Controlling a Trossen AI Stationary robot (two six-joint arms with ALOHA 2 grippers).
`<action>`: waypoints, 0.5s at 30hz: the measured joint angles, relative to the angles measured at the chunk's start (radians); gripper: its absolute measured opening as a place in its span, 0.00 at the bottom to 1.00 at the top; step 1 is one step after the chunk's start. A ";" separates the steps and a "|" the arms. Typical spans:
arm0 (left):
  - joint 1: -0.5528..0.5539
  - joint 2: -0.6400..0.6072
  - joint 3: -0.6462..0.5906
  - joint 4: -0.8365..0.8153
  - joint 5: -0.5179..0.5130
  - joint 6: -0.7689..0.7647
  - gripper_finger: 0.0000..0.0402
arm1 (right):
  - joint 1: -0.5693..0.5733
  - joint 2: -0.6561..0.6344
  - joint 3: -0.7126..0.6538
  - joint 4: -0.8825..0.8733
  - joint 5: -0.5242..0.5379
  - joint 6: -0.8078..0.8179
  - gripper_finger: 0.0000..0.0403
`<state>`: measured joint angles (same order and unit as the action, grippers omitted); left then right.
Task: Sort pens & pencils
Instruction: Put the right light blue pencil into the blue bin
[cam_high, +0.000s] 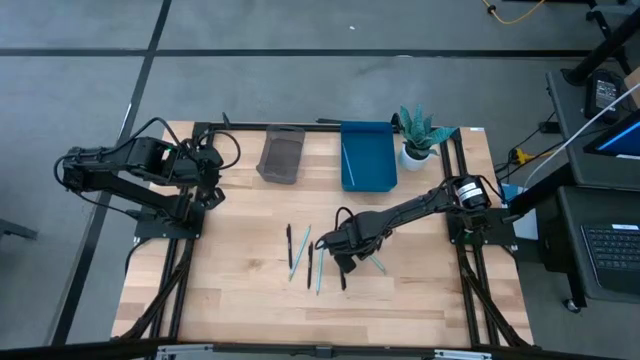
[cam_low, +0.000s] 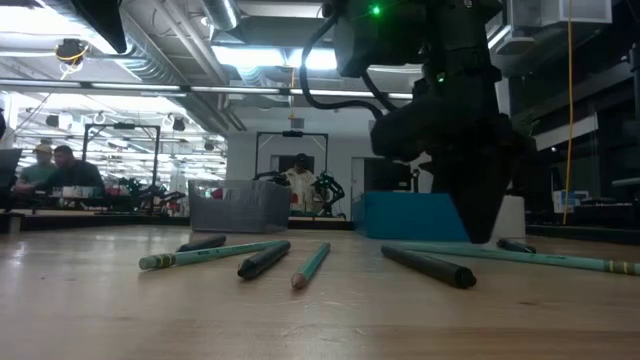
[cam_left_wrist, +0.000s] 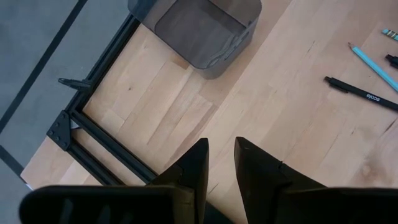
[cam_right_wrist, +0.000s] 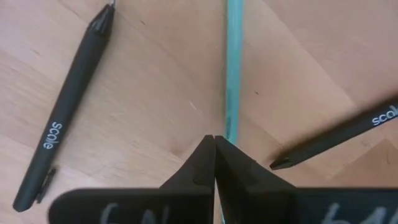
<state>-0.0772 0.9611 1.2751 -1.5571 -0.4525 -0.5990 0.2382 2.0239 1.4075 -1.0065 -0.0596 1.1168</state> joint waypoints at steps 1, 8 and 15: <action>0.000 0.000 0.000 0.000 0.000 0.000 0.18 | 0.000 0.000 0.000 0.000 0.007 0.000 0.02; 0.000 0.000 0.000 0.000 0.000 0.000 0.18 | 0.000 -0.002 0.001 0.000 0.013 -0.001 0.09; 0.000 0.000 0.000 0.003 0.000 0.001 0.18 | 0.000 -0.003 -0.015 0.001 0.013 -0.001 0.27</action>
<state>-0.0771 0.9611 1.2751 -1.5540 -0.4522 -0.5982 0.2379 2.0205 1.3925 -1.0058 -0.0467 1.1160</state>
